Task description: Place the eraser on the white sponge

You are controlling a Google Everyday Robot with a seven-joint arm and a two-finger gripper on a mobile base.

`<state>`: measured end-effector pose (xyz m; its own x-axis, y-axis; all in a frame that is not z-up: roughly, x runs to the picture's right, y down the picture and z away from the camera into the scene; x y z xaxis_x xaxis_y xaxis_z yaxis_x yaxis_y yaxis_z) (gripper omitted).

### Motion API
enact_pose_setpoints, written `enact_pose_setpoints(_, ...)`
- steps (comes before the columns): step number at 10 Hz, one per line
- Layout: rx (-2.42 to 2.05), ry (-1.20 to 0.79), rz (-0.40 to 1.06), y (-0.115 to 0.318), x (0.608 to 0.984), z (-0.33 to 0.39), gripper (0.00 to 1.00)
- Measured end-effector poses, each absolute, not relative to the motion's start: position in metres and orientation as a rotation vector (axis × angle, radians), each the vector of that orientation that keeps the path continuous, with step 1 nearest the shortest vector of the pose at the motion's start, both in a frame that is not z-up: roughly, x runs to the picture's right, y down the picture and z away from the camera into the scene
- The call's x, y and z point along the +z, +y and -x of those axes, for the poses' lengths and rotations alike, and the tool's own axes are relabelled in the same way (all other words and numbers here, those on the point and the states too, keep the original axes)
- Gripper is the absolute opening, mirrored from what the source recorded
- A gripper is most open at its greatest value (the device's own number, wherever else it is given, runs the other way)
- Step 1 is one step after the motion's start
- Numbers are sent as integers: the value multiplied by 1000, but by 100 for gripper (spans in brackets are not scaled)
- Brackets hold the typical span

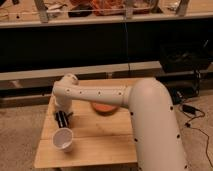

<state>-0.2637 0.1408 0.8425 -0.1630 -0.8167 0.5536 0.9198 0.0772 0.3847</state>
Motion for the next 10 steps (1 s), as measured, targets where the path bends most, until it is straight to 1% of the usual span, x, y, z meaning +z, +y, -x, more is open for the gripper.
enact_pose_setpoints(2,-1544,-806,163,141,842,263,52)
enact_pose_setpoints(3,-1546,-806,162,141,841,263,57)
enact_pose_setpoints(4,-1548,-807,161,142,841,263,58)
enact_pose_setpoints(5,-1550,-807,161,142,841,263,56)
enact_pose_setpoints(7,-1552,-808,160,141,841,263,42)
enact_pose_setpoints(8,-1555,-808,160,142,841,262,42)
enact_pose_setpoints(9,-1557,-807,159,142,841,262,45)
enact_pose_setpoints(10,-1558,-806,156,142,840,262,52)
